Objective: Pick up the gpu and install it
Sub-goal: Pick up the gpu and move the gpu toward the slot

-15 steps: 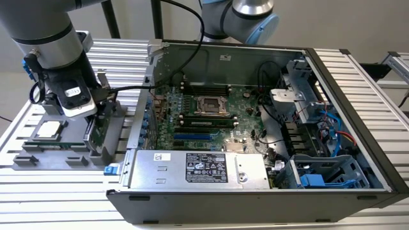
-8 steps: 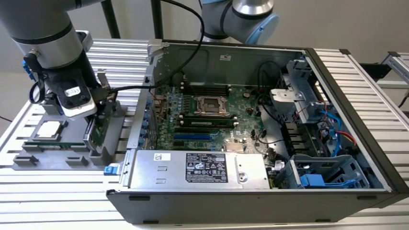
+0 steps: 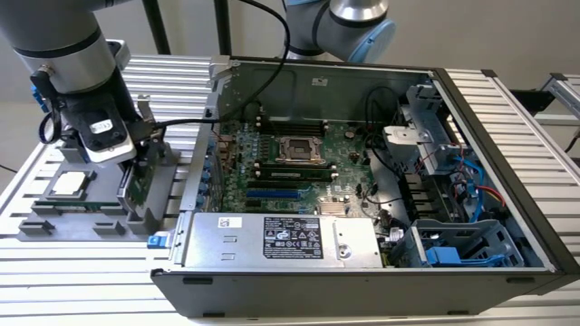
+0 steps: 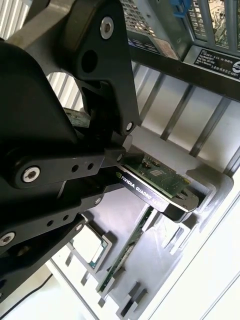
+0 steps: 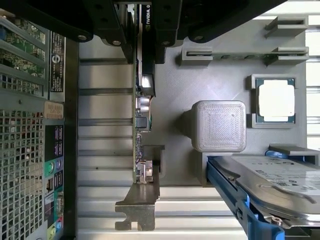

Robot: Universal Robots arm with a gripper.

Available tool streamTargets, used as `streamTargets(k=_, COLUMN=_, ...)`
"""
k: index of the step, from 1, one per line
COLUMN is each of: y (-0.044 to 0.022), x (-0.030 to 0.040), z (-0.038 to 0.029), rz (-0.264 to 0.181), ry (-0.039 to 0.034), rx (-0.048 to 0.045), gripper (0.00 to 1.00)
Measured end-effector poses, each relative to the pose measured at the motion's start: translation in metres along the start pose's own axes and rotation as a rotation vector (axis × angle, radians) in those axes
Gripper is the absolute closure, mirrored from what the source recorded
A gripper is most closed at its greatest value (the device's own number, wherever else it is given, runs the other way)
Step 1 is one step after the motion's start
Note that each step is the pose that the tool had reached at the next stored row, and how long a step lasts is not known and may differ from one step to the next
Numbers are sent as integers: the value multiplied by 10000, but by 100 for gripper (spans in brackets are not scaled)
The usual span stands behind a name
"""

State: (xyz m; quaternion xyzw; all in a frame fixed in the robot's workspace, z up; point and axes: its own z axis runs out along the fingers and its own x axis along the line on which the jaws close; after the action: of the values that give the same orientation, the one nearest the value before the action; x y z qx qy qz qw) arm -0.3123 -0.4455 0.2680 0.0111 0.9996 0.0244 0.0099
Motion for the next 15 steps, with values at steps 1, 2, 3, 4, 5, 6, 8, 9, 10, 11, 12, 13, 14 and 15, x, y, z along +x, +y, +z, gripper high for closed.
streamTargets(k=1, y=0, x=0, z=-9, rz=0, ry=0, rx=0, gripper=100)
streamTargets(k=2, y=1, x=0, z=-18, rz=0, ry=0, rx=0, gripper=100)
streamTargets(k=3, y=1, x=-1, z=-27, rz=0, ry=0, rx=0, gripper=100)
streamTargets(k=4, y=2, x=-1, z=-36, rz=0, ry=0, rx=1, gripper=100)
streamTargets(k=5, y=2, x=-1, z=-45, rz=0, ry=0, rx=0, gripper=100)
streamTargets(k=6, y=3, x=-1, z=-54, rz=0, ry=1, rx=0, gripper=100)
streamTargets(k=8, y=3, x=-1, z=-71, rz=0, ry=0, rx=0, gripper=100)
streamTargets(k=9, y=4, x=-2, z=-80, rz=0, ry=0, rx=0, gripper=100)
streamTargets(k=10, y=4, x=-2, z=-88, rz=0, ry=0, rx=0, gripper=100)
streamTargets(k=11, y=5, x=-2, z=-98, rz=0, ry=1, rx=1, gripper=100)
streamTargets(k=12, y=5, x=-2, z=-107, rz=0, ry=0, rx=0, gripper=100)
streamTargets(k=13, y=6, x=-2, z=-115, rz=0, ry=0, rx=0, gripper=100)
streamTargets(k=14, y=6, x=-2, z=-123, rz=0, ry=0, rx=0, gripper=100)
streamTargets(k=15, y=6, x=-3, z=-132, rz=0, ry=0, rx=0, gripper=100)
